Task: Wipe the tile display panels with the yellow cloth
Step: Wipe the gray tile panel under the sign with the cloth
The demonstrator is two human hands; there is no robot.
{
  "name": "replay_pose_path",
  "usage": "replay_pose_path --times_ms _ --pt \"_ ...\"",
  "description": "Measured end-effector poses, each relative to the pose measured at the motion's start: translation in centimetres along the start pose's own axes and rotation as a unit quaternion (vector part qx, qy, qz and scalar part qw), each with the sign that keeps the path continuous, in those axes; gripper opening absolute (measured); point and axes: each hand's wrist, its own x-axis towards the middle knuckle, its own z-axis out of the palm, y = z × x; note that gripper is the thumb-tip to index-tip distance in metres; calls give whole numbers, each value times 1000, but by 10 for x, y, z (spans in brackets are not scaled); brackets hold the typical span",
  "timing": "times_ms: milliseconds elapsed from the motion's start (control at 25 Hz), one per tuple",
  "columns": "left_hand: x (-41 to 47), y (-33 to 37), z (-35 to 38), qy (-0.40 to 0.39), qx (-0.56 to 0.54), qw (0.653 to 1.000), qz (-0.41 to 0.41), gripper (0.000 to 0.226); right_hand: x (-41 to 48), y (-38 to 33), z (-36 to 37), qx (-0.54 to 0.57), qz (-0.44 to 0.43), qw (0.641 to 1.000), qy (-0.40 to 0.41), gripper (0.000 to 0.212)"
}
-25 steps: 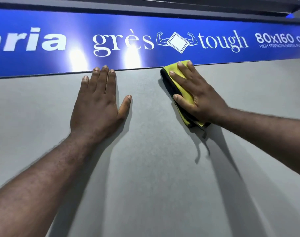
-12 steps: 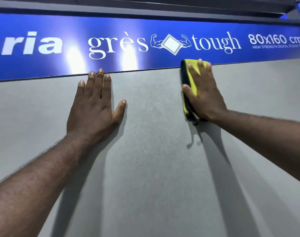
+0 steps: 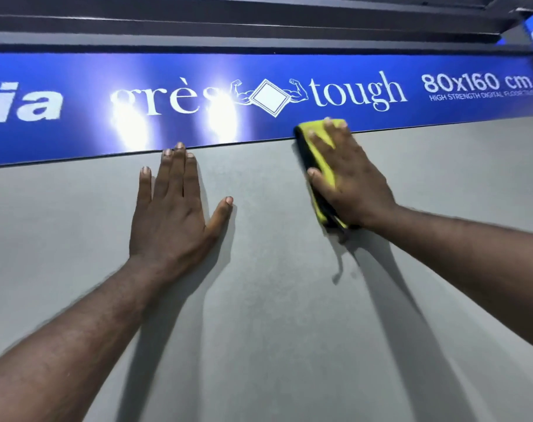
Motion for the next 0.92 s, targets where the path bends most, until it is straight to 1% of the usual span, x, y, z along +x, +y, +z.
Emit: replay_pose_path --times_ms 40,80,120,160,200,240,280,320,360,400,440,480,520,560,600,640,680,720,760,800,840,880,920 --pt "3 8 2 -4 -7 1000 3 100 4 1 -3 37 88 995 4 69" --pt "6 18 4 -6 -14 1000 2 101 5 1 -3 39 98 994 0 70" --pt "9 28 6 -5 -16 1000 2 102 2 4 0 19 12 1000 -5 70" --pt "13 37 8 -2 -16 1000 5 102 -2 15 1 -11 -105 994 -23 69" --pt "18 45 9 -1 -15 1000 15 101 -1 30 -2 -41 -174 984 -26 68" --pt "24 52 9 -4 -17 999 29 101 2 42 -5 -47 -157 986 -19 68" --pt "29 58 9 -7 -20 999 41 101 6 51 -9 -27 -64 998 -2 68" --pt "34 65 9 -7 -25 999 48 101 9 55 -11 17 48 999 11 69" --pt "39 72 9 -7 -30 998 49 101 9 55 -11 34 93 995 5 69" --pt "45 82 10 -10 -36 998 48 101 7 56 -9 15 29 999 6 70" --pt "51 92 12 -12 -43 998 51 100 1 61 -8 -11 -89 996 -10 69" --pt "56 103 13 -10 -48 997 56 100 -2 73 -8 -30 -186 982 -23 68" --pt "59 113 16 -6 -54 997 60 100 -1 84 -12 -35 -210 977 -19 68" --pt "61 123 19 -2 -57 997 56 100 3 93 -14 -27 -154 988 -6 68" --pt "60 130 23 3 -53 998 45 100 6 96 -16 4 -44 999 14 68" --pt "58 135 27 10 -43 998 33 100 8 98 -15 52 69 996 15 68" --pt "55 137 30 19 -33 999 26 100 6 98 -14 57 102 993 11 68" --pt "53 138 33 26 -25 999 23 100 3 100 -13 29 27 999 12 69" --pt "53 139 34 31 -19 999 24 99 -2 105 -16 7 -84 996 -13 69" --pt "53 139 34 34 -12 999 28 99 -2 118 -20 -11 -186 982 -36 69" --pt "52 139 34 37 -3 999 30 99 2 127 -25 -25 -224 973 -43 68" --pt "50 140 34 40 4 999 30 99 6 133 -27 -31 -189 981 -35 69" --pt "49 141 35 43 7 999 29 99 7 135 -29 -9 -97 995 -19 69"
